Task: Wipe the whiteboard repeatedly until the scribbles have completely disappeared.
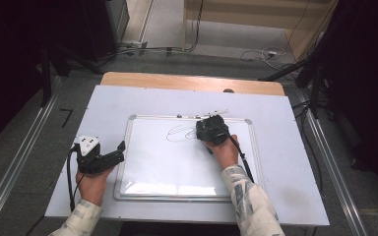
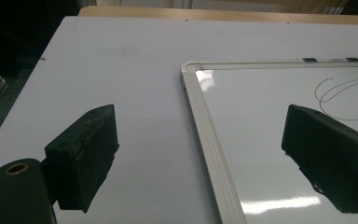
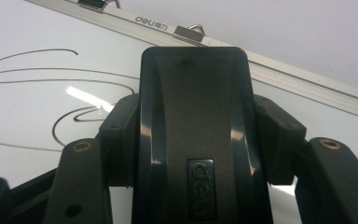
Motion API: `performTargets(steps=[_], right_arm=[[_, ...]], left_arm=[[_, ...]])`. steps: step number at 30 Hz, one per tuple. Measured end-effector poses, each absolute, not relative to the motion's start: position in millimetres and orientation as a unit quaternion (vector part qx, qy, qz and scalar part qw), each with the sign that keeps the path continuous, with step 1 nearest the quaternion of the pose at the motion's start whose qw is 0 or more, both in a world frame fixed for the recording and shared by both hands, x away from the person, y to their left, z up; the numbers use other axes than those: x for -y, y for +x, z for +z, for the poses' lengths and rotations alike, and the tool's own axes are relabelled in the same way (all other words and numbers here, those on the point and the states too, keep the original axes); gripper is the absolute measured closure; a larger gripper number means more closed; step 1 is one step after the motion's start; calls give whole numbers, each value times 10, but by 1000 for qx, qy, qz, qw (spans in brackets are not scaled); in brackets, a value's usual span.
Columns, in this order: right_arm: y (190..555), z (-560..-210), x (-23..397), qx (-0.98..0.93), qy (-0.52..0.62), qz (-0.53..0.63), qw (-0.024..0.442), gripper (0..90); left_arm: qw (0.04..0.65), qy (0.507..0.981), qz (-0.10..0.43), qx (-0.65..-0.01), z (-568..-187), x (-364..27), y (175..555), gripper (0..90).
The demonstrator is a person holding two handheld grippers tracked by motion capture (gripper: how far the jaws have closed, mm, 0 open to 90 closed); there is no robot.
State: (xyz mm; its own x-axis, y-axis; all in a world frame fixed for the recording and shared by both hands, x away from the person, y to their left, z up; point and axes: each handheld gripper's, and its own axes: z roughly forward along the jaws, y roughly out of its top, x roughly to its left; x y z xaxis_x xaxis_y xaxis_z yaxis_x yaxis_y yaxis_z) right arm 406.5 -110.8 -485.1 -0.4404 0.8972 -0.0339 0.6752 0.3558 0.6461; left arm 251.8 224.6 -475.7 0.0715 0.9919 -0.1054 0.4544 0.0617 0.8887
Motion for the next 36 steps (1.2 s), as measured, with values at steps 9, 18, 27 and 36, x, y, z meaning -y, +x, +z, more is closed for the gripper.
performTargets(steps=[9, 18, 27, 36], right_arm=[[4047, -4862, 964, -803, 483, 290, 194, 395], [4018, -4871, 794, -808, 472, 294, 193, 395], [4001, -4875, 627, -813, 463, 297, 190, 395], [3977, -4881, 433, -818, 454, 301, 187, 395]], left_arm=[[414, 605, 324, -599, -4754, -2246, 2514, 112], [415, 603, 324, -599, -4753, -2246, 2511, 112], [416, 603, 323, -599, -4750, -2247, 2508, 112], [416, 604, 323, -599, -4749, -2248, 2509, 112]])
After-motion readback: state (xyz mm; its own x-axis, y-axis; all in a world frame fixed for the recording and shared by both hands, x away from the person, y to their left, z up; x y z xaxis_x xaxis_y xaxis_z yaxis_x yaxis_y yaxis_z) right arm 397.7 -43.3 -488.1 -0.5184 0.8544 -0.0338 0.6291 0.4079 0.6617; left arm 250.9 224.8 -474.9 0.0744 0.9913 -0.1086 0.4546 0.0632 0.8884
